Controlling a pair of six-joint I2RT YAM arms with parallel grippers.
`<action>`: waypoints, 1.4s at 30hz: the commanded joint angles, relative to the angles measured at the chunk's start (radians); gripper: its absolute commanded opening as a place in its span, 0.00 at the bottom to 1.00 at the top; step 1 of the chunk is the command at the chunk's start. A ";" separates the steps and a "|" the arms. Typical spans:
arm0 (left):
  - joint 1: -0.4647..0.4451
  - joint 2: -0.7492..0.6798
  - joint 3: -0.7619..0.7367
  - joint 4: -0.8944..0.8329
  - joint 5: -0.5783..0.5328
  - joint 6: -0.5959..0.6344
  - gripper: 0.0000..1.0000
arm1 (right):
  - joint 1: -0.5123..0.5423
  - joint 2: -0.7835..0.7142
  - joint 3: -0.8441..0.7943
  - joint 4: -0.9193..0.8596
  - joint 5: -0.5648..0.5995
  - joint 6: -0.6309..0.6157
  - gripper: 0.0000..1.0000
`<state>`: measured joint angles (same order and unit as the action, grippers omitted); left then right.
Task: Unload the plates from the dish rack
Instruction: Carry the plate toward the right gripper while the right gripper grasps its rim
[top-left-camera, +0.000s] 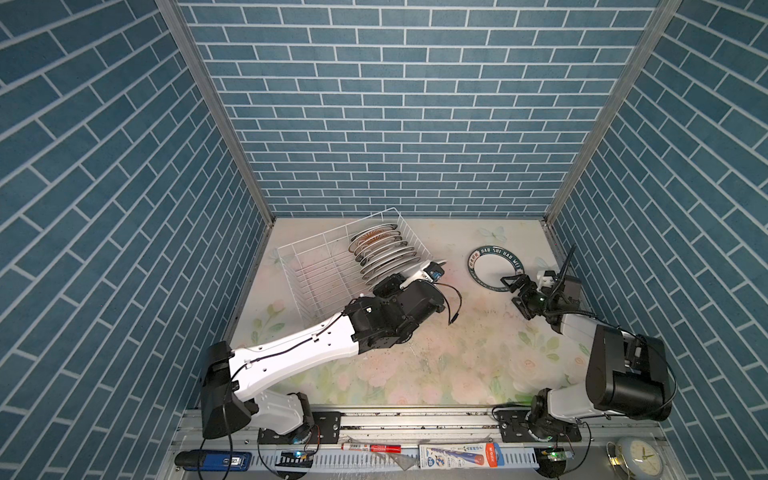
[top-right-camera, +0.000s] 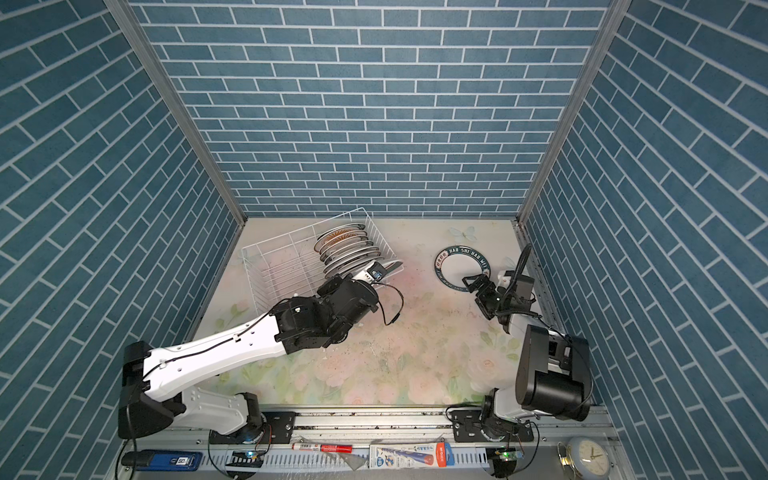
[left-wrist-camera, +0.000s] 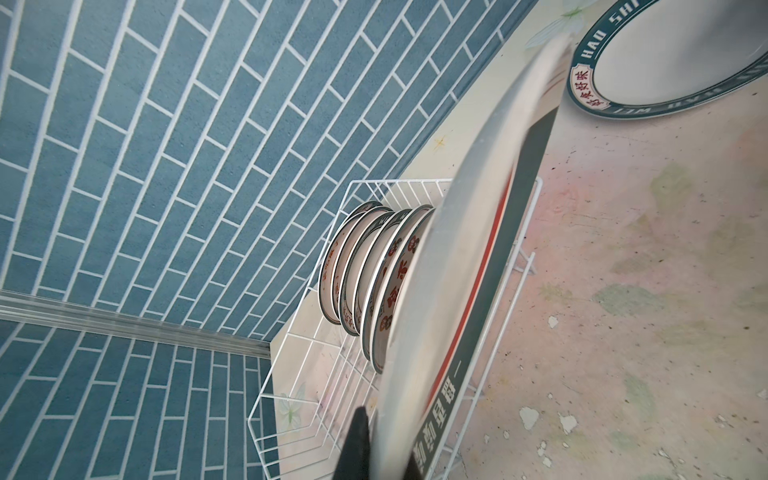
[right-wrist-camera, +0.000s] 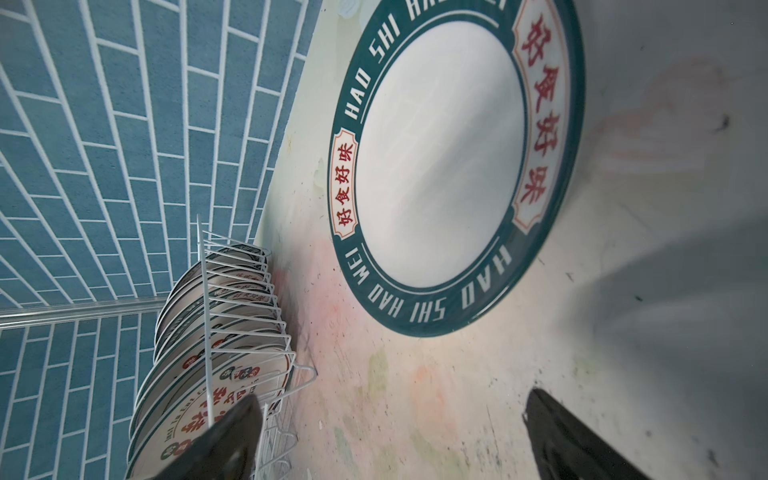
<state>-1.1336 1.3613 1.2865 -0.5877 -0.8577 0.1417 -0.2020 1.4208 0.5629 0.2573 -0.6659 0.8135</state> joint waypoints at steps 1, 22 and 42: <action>0.000 -0.085 0.026 0.036 0.043 -0.074 0.00 | -0.002 -0.110 -0.031 -0.041 0.027 -0.021 0.99; 0.381 -0.126 -0.090 0.305 0.762 -0.672 0.00 | 0.380 -0.617 -0.214 0.268 0.006 0.048 0.95; 0.416 -0.029 -0.195 0.624 1.074 -0.905 0.00 | 0.587 -0.291 -0.182 0.705 0.090 0.126 0.76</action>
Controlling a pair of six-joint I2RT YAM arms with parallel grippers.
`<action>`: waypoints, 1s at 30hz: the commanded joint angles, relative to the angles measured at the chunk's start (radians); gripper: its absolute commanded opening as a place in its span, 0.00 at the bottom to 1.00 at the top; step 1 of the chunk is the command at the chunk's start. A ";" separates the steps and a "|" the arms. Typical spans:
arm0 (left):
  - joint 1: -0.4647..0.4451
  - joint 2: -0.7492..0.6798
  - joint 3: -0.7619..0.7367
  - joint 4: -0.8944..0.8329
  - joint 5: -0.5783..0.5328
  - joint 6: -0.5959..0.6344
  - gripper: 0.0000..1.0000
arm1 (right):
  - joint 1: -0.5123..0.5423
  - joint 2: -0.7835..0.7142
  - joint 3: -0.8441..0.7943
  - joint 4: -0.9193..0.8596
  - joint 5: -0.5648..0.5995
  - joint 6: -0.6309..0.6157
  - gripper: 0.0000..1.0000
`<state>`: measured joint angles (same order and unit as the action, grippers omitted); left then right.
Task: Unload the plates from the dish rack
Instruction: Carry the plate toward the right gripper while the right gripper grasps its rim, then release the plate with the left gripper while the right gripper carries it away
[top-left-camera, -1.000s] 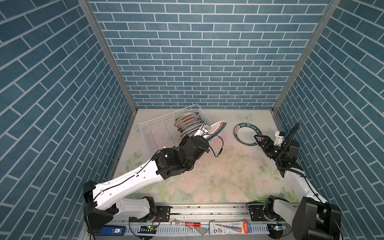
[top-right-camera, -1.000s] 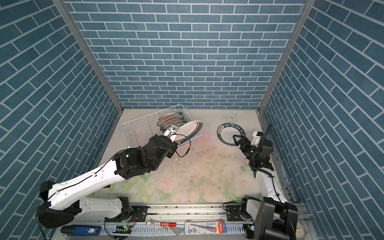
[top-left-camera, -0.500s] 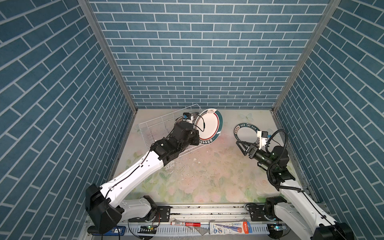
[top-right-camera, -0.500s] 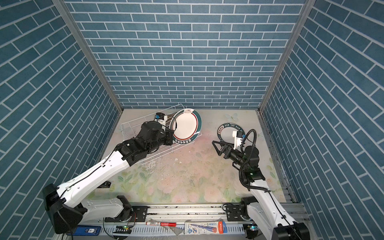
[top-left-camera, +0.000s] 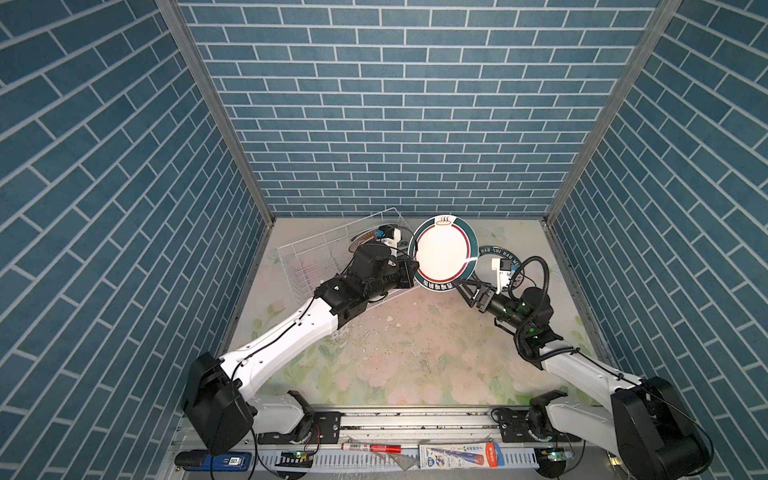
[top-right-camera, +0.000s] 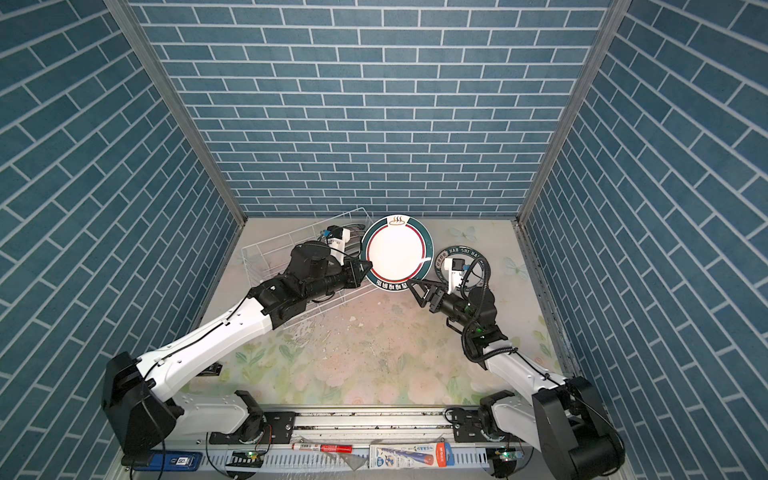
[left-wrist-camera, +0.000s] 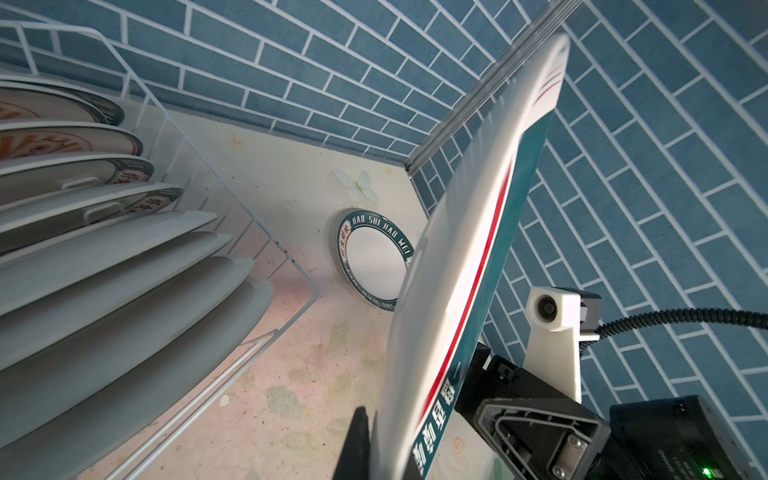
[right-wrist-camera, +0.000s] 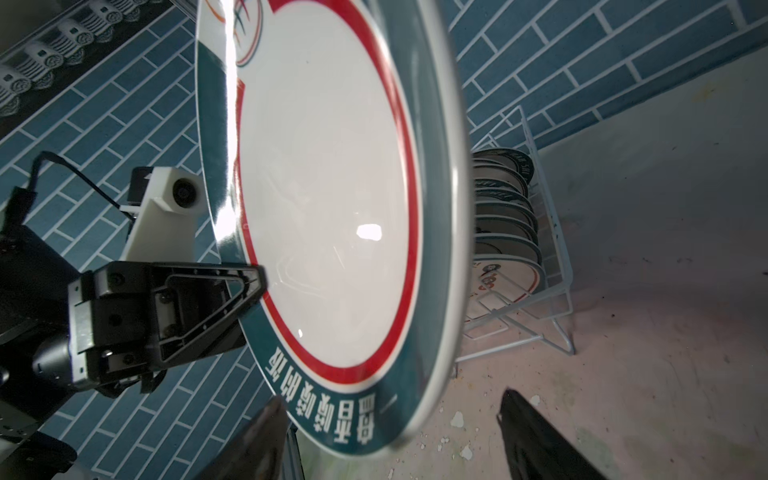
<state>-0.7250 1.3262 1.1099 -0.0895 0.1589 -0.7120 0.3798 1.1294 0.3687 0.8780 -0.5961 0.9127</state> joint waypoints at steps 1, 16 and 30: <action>0.007 0.010 -0.024 0.140 0.071 -0.061 0.00 | 0.005 0.004 0.016 0.090 0.025 0.026 0.74; 0.012 0.063 -0.074 0.285 0.195 -0.178 0.00 | 0.005 0.045 0.036 0.220 0.018 0.059 0.28; 0.012 0.030 -0.094 0.251 0.171 -0.160 0.10 | 0.004 -0.091 0.063 -0.005 0.086 -0.050 0.01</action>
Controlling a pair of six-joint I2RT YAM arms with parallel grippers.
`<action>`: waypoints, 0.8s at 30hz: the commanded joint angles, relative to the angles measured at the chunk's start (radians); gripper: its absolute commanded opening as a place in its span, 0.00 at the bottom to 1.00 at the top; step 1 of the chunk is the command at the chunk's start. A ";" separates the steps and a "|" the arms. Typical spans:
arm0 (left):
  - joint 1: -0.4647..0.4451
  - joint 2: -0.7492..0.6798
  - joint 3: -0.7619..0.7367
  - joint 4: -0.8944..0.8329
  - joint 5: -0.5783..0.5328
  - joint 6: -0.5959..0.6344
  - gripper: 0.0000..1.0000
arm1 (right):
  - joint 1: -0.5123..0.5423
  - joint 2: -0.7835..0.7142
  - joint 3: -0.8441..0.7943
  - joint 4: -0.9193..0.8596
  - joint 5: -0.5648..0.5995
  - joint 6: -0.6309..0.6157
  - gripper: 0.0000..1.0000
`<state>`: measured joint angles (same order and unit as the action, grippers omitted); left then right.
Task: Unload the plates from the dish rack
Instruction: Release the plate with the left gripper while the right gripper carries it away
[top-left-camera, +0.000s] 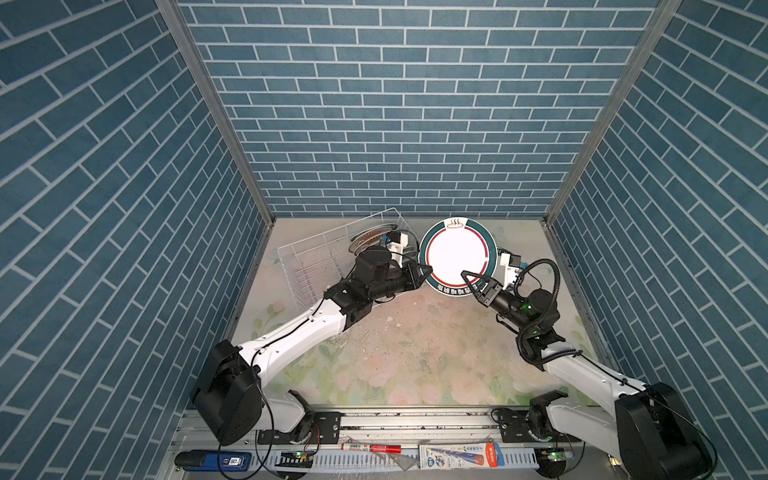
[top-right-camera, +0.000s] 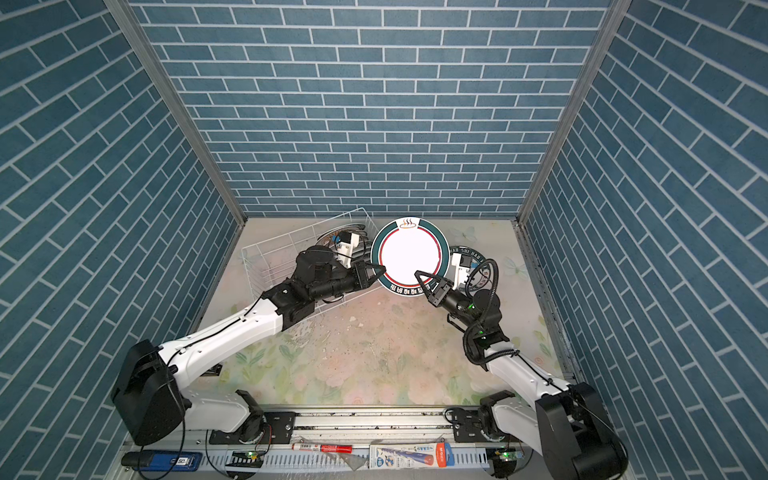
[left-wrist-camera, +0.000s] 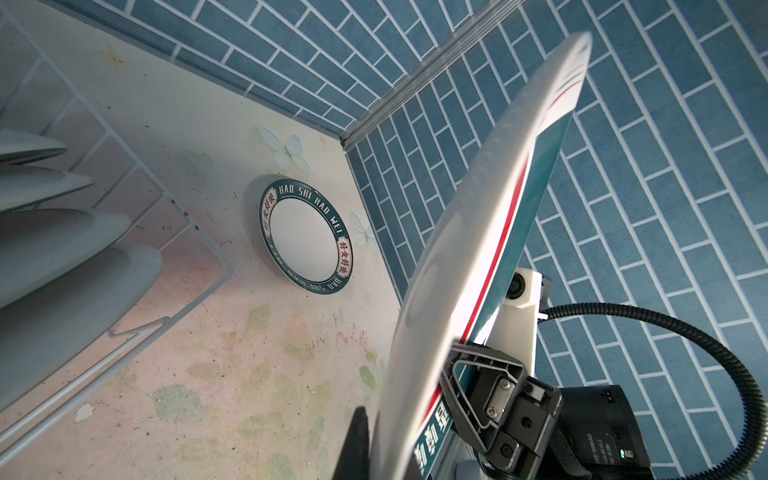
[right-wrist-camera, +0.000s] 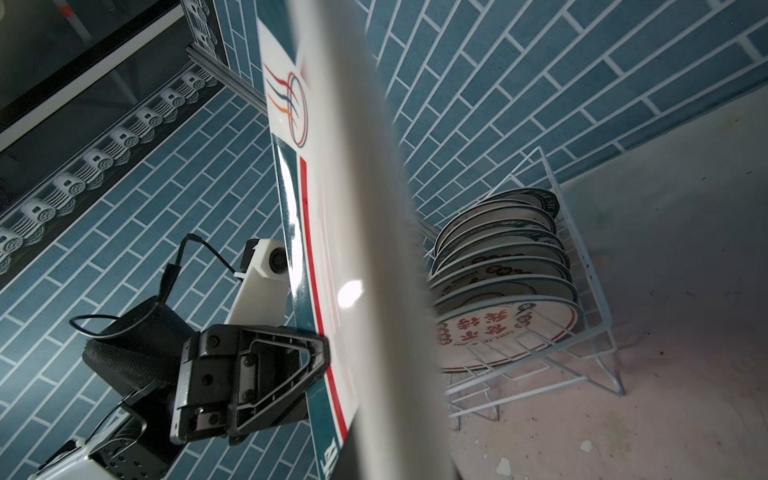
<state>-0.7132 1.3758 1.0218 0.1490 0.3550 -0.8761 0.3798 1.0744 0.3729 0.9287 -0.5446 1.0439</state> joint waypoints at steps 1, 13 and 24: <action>0.000 -0.020 -0.009 0.017 -0.026 0.009 0.14 | 0.004 -0.051 0.065 -0.090 0.043 -0.190 0.00; 0.053 -0.258 -0.044 -0.199 -0.207 0.193 0.57 | -0.047 -0.228 0.318 -0.811 0.301 -0.449 0.00; 0.067 -0.451 -0.088 -0.482 -0.641 0.406 0.79 | -0.326 -0.106 0.398 -1.018 0.451 -0.384 0.00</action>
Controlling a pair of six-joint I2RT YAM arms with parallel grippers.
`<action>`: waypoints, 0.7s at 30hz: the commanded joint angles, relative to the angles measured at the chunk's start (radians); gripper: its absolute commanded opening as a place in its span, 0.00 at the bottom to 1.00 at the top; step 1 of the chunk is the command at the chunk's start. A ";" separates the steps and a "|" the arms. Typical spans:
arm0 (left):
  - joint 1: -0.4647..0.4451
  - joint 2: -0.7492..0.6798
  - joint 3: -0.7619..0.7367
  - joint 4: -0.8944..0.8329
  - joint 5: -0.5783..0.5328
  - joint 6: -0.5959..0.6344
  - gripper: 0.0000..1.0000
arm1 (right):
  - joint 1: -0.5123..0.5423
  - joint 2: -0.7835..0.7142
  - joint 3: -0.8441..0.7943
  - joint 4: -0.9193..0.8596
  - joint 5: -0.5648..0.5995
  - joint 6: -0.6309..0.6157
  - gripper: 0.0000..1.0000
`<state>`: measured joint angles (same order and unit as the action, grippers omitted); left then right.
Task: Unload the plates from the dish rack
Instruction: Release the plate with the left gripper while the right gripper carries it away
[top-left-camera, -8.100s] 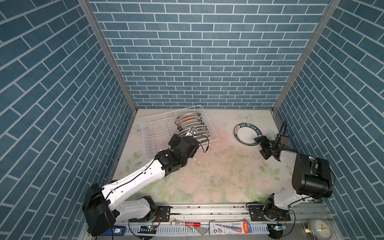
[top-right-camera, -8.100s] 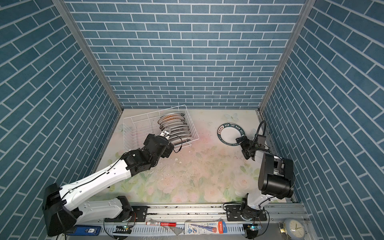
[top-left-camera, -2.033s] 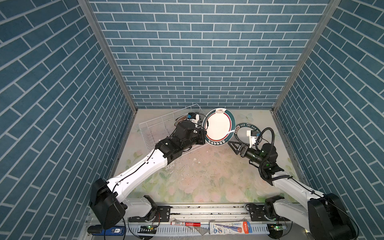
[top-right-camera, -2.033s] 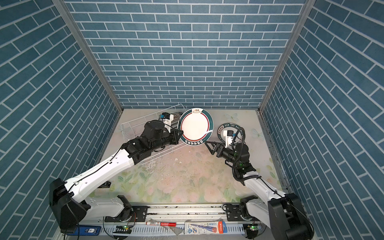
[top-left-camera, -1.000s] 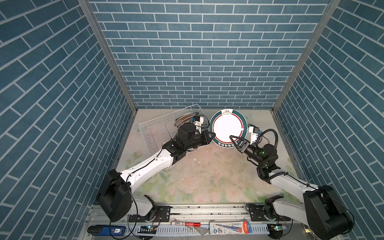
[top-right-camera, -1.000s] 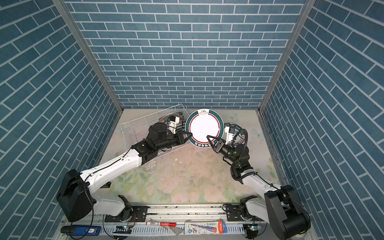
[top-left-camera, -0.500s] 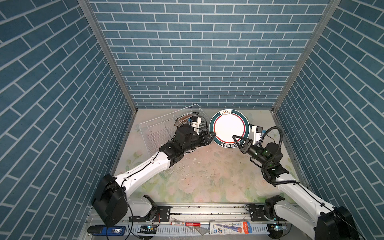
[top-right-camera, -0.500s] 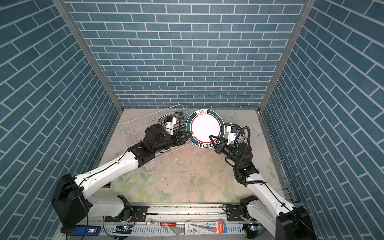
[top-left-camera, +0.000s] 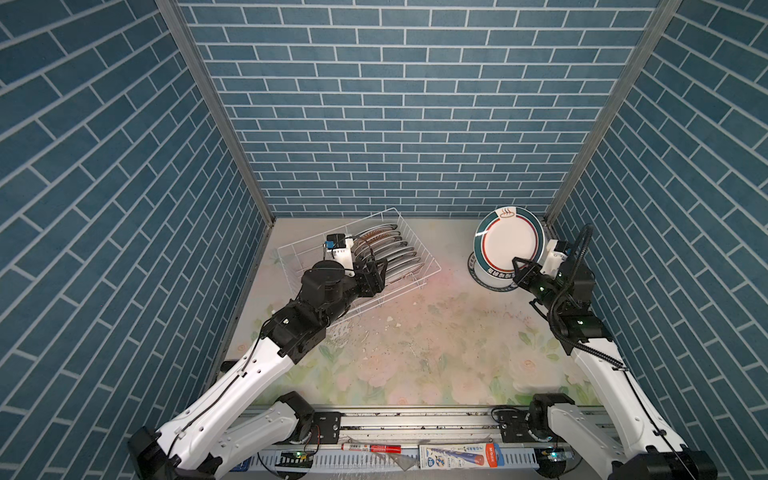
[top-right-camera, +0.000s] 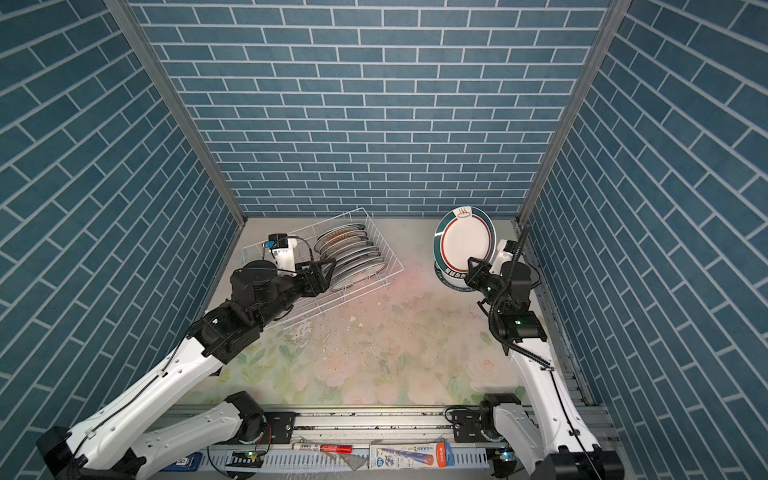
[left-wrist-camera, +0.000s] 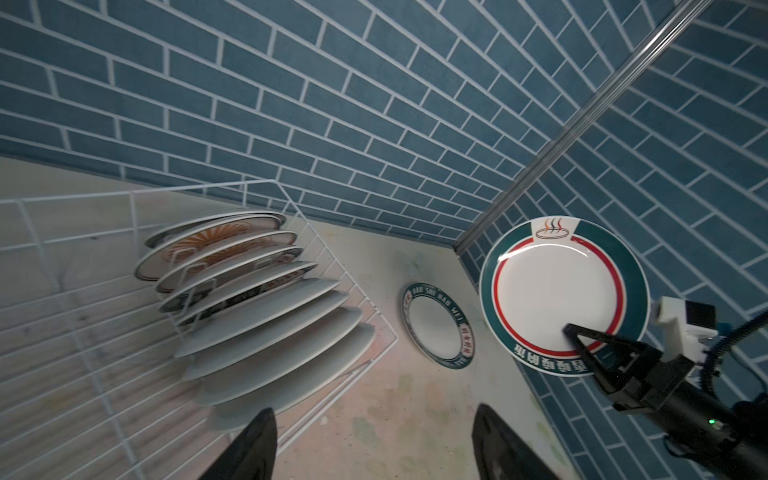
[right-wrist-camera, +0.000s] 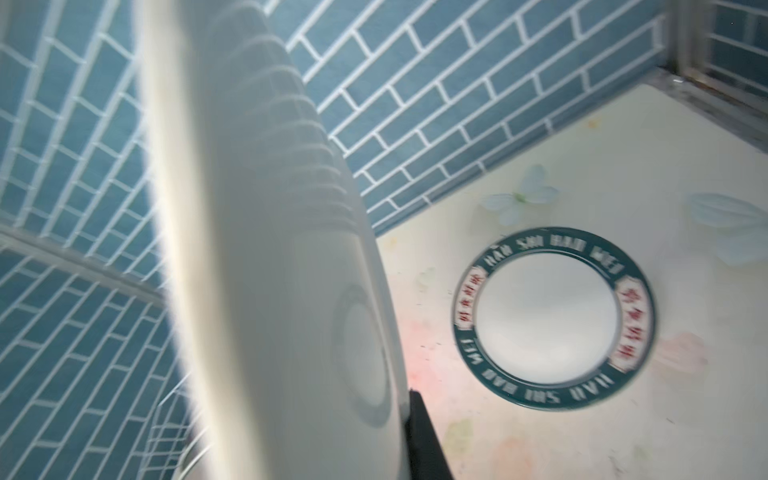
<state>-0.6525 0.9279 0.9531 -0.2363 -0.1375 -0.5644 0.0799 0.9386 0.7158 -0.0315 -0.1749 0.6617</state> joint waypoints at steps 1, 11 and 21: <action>0.006 0.003 -0.019 -0.109 -0.180 0.107 0.81 | -0.041 0.052 0.060 -0.066 0.118 0.018 0.00; 0.007 0.081 -0.064 -0.042 -0.274 0.200 0.93 | -0.167 0.282 0.100 -0.015 0.035 0.160 0.00; 0.007 0.001 -0.139 0.051 -0.318 0.186 0.99 | -0.254 0.482 0.117 0.069 -0.194 0.276 0.00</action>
<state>-0.6518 0.9516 0.8257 -0.2234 -0.4152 -0.3771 -0.1623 1.4036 0.7750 -0.0399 -0.2787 0.8761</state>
